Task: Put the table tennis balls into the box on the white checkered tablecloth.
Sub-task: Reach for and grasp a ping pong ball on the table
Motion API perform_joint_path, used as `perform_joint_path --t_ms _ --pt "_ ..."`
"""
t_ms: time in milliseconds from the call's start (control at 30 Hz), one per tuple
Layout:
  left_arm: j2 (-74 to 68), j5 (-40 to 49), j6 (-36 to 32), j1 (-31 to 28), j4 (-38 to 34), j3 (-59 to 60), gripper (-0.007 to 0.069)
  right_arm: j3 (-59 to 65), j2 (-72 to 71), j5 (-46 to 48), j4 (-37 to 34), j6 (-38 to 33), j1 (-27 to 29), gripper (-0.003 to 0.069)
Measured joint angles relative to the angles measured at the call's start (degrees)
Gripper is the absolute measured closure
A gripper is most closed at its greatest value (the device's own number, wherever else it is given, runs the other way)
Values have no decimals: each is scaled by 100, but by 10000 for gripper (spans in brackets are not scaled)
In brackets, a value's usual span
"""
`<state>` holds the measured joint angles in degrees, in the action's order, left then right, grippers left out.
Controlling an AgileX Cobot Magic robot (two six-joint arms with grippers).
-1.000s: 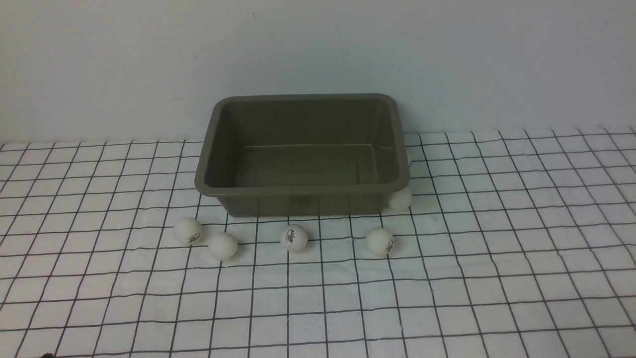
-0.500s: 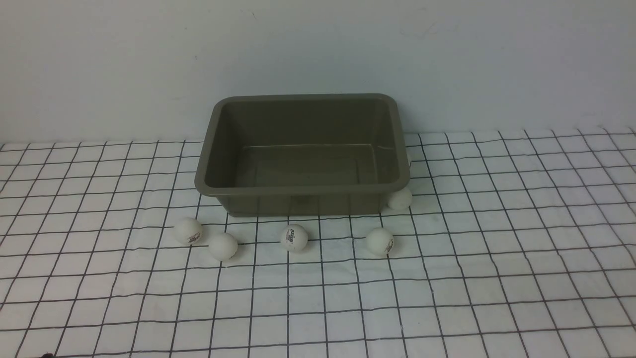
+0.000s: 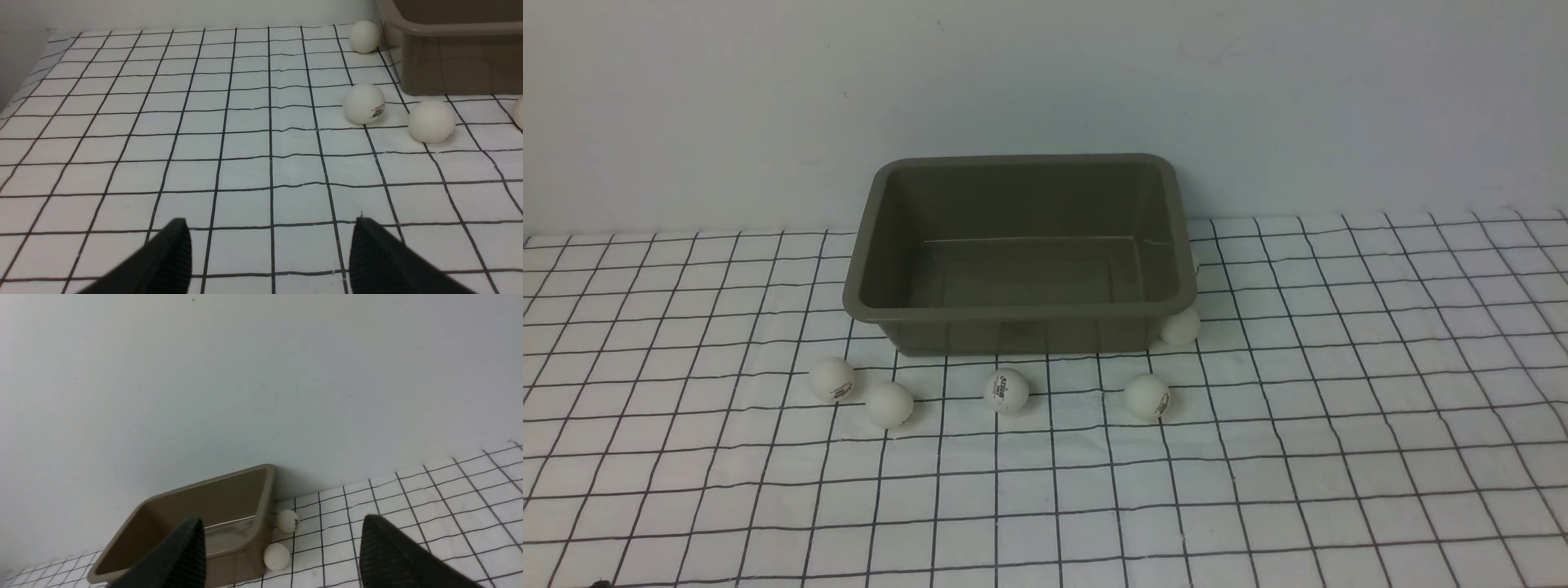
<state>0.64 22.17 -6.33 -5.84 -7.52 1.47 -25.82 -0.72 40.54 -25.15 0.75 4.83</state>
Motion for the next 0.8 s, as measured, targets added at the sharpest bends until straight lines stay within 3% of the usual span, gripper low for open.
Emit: perform_joint_path --t_ms 533,733,800 --pt "0 -32 -20 0 -31 0 155 0 0 318 -255 -328 0 200" --pt "0 -395 -24 0 -685 12 155 0 0 590 -500 -815 0 200" --pt "0 -619 -24 0 -1241 12 155 0 0 748 -552 -962 0 200"
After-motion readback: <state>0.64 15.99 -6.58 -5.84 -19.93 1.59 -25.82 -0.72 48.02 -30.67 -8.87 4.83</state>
